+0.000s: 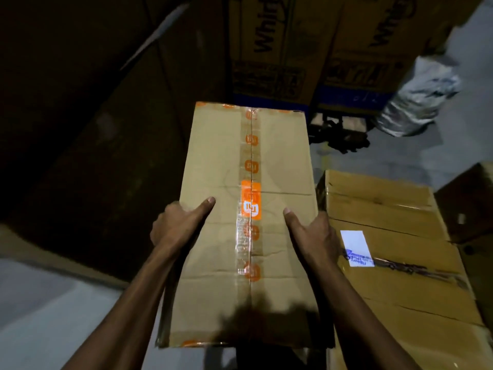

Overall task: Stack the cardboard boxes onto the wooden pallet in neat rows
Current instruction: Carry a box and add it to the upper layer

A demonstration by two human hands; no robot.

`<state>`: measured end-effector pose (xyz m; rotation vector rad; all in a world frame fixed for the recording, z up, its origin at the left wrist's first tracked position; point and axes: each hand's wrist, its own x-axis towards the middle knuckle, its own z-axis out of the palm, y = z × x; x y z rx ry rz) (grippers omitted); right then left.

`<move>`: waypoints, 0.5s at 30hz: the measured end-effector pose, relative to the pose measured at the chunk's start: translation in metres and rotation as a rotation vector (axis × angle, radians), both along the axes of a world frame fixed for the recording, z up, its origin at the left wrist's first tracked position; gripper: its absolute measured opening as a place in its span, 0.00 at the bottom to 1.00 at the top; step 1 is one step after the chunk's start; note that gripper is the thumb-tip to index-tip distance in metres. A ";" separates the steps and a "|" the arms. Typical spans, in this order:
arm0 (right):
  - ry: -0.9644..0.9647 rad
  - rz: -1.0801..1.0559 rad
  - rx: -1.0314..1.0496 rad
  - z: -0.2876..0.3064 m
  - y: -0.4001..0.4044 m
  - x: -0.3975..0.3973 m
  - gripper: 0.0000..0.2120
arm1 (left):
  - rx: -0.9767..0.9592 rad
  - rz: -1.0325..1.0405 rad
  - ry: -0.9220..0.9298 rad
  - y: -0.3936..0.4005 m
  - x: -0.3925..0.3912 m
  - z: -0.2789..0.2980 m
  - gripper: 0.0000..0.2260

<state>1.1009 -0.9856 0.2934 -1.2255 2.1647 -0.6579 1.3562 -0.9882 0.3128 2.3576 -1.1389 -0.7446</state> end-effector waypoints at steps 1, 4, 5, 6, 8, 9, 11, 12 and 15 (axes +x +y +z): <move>0.007 -0.013 0.006 -0.002 -0.016 -0.001 0.40 | 0.004 -0.015 -0.003 -0.020 -0.001 -0.003 0.40; 0.017 -0.070 0.030 -0.004 -0.072 -0.007 0.40 | 0.014 -0.075 -0.016 -0.089 -0.007 -0.004 0.43; 0.004 -0.090 0.027 -0.004 -0.089 -0.010 0.40 | 0.010 -0.095 -0.011 -0.109 -0.010 -0.003 0.44; -0.006 -0.106 0.015 -0.002 -0.102 -0.012 0.41 | 0.006 -0.112 -0.012 -0.127 -0.013 -0.001 0.44; -0.005 -0.151 -0.003 0.002 -0.130 -0.020 0.40 | 0.007 -0.155 -0.021 -0.166 -0.020 0.003 0.43; -0.001 -0.176 -0.008 0.005 -0.142 -0.025 0.40 | 0.001 -0.179 -0.021 -0.185 -0.025 0.005 0.43; 0.005 -0.214 -0.004 0.012 -0.161 -0.033 0.38 | -0.004 -0.231 -0.016 -0.218 -0.035 0.009 0.43; 0.007 -0.238 -0.002 0.014 -0.172 -0.038 0.38 | -0.004 -0.259 -0.016 -0.237 -0.043 0.011 0.42; 0.000 -0.327 -0.012 0.015 -0.200 -0.054 0.36 | 0.002 -0.338 -0.021 -0.289 -0.066 0.010 0.41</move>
